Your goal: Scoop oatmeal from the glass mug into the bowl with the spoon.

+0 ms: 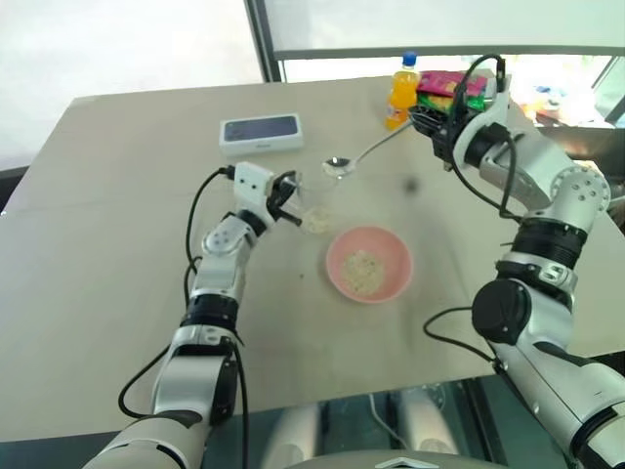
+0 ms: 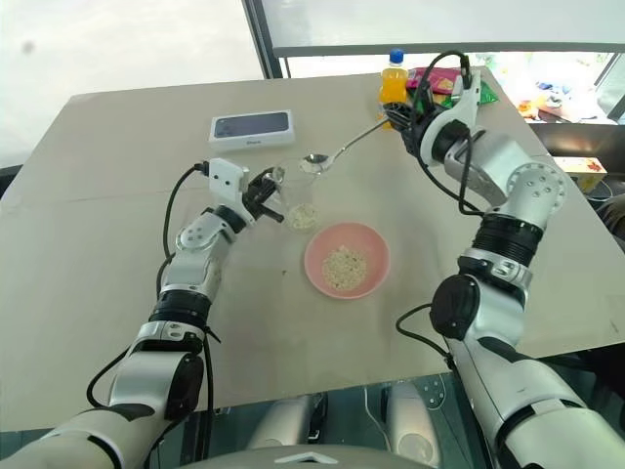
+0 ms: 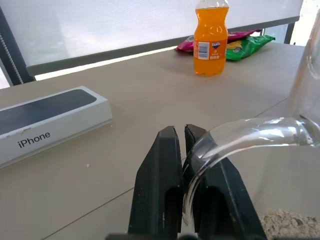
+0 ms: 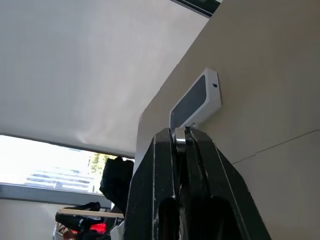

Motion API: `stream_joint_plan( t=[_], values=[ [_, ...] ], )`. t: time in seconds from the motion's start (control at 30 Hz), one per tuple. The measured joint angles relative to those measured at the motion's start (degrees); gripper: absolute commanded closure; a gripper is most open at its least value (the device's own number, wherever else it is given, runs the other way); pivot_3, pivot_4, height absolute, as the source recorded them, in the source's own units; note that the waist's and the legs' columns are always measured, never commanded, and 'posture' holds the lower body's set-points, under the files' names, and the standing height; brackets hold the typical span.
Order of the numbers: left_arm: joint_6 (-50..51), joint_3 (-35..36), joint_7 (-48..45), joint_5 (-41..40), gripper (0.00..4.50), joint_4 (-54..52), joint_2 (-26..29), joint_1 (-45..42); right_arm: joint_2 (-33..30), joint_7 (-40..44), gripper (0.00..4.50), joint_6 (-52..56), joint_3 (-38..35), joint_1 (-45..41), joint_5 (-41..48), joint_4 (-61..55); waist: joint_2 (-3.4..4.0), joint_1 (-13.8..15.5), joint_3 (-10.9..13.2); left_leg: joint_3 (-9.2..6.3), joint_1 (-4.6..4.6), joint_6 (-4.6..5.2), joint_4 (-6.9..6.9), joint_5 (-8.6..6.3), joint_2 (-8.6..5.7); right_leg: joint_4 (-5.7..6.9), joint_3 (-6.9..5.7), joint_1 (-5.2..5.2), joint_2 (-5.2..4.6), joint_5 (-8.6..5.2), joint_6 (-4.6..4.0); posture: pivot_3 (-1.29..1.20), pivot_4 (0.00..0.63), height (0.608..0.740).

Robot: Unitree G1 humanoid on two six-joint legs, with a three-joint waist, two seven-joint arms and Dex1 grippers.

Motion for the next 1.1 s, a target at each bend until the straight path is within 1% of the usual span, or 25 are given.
stream_joint_plan(
  t=[0.2, 0.37, 0.5, 0.57, 0.7, 0.73, 0.77, 0.97, 1.0, 1.07, 1.1],
  values=[
    [-0.9, 0.1, -0.3, 0.0, 4.46, 0.7, 0.2, 0.3, -2.8, -3.9, 4.5, 2.8, 1.7, 3.9, 10.3, -3.3, 0.04, -0.1, 0.0, 0.01, 0.07, 0.03, 0.0, -0.01, 0.02, 0.01, 0.0, 0.06, 0.02, 0.0, 0.0, 0.0, 0.15, 0.74],
    [-1.3, 0.2, -0.6, 0.0, 4.46, 1.9, 0.3, -0.3, -6.9, -6.7, 4.5, 3.4, 5.7, 8.2, 19.0, -5.9, 0.07, -0.2, -0.1, 0.02, 0.09, 0.04, 0.0, -0.01, 0.03, 0.01, 0.01, 0.07, 0.03, 0.0, 0.0, 0.0, 0.15, 0.74],
    [-1.8, 0.2, -0.7, 0.0, 4.46, 3.0, 0.4, -0.8, -11.5, -5.7, 4.5, 3.8, 10.8, 11.6, 21.5, -10.2, 0.1, -0.2, -0.1, 0.02, 0.1, 0.05, 0.0, -0.01, 0.03, 0.0, 0.01, 0.09, 0.03, 0.0, 0.01, 0.0, 0.15, 0.74],
    [-2.0, 0.2, -0.8, 0.0, 4.46, 3.6, 0.3, -1.1, -14.3, -3.4, 4.5, 4.7, 13.9, 13.0, 21.2, -12.5, 0.11, -0.2, -0.1, 0.02, 0.11, 0.06, 0.0, -0.01, 0.03, 0.0, 0.01, 0.1, 0.04, -0.01, 0.01, 0.0, 0.15, 0.74],
    [-2.2, 0.2, -0.9, 0.0, 4.46, 4.5, 0.4, -1.6, -19.2, 3.7, 4.5, 5.7, 20.4, 14.2, 17.0, -17.3, 0.12, -0.1, -0.2, 0.01, 0.13, 0.06, 0.01, -0.01, 0.04, 0.0, 0.0, 0.12, 0.05, -0.01, 0.02, 0.0, 0.15, 0.74],
    [-2.4, 0.2, -1.0, 0.0, 4.46, 4.7, 0.3, -1.7, -21.2, 7.5, 4.5, 5.7, 23.3, 14.4, 14.0, -19.6, 0.12, -0.1, -0.2, 0.01, 0.13, 0.06, 0.01, -0.01, 0.04, -0.01, 0.0, 0.13, 0.05, -0.01, 0.02, 0.0, 0.15, 0.74],
    [-2.4, 0.2, -1.0, 0.0, 4.46, 4.7, 0.3, -1.7, -21.6, 8.2, 4.5, 5.7, 23.9, 14.4, 13.4, -20.1, 0.11, -0.1, -0.2, -0.01, 0.13, 0.06, 0.01, -0.01, 0.04, -0.02, -0.02, 0.15, 0.05, -0.01, 0.02, 0.0, 0.15, 0.74],
    [-2.5, 0.1, -1.2, 0.0, 4.46, 4.8, 0.3, -1.6, -30.9, 28.4, 4.5, 1.4, 38.4, 14.6, -4.6, -31.0, 0.09, -0.1, -0.2, -0.15, 0.14, 0.06, 0.02, -0.02, 0.04, -0.12, -0.15, 0.22, 0.05, -0.02, 0.03, 0.0, 0.15, 0.74],
    [-2.5, 0.1, -1.2, 0.0, 4.46, 4.8, 0.3, -1.6, -31.3, 29.7, 4.5, 0.9, 39.4, 14.6, -5.7, -31.5, 0.09, -0.1, -0.2, -0.15, 0.14, 0.06, 0.02, -0.02, 0.03, -0.12, -0.15, 0.22, 0.05, -0.02, 0.03, 0.0, 0.15, 0.74],
    [-2.6, 0.1, -1.2, 0.0, 4.46, 4.8, 0.2, -1.6, -33.5, 36.2, 4.5, -2.4, 43.4, 14.6, -11.3, -33.5, 0.09, 0.0, -0.2, -0.19, 0.14, 0.06, 0.02, -0.02, 0.03, -0.14, -0.2, 0.24, 0.04, -0.02, 0.03, 0.0, 0.15, 0.74],
    [-2.6, 0.1, -1.2, 0.0, 4.46, 4.8, 0.2, -1.6, -34.2, 38.1, 4.5, -3.4, 44.4, 14.5, -12.9, -34.1, 0.09, 0.0, -0.2, -0.2, 0.14, 0.06, 0.02, -0.02, 0.03, -0.17, -0.21, 0.25, 0.04, -0.02, 0.03, 0.0, 0.15, 0.74]
  ],
)
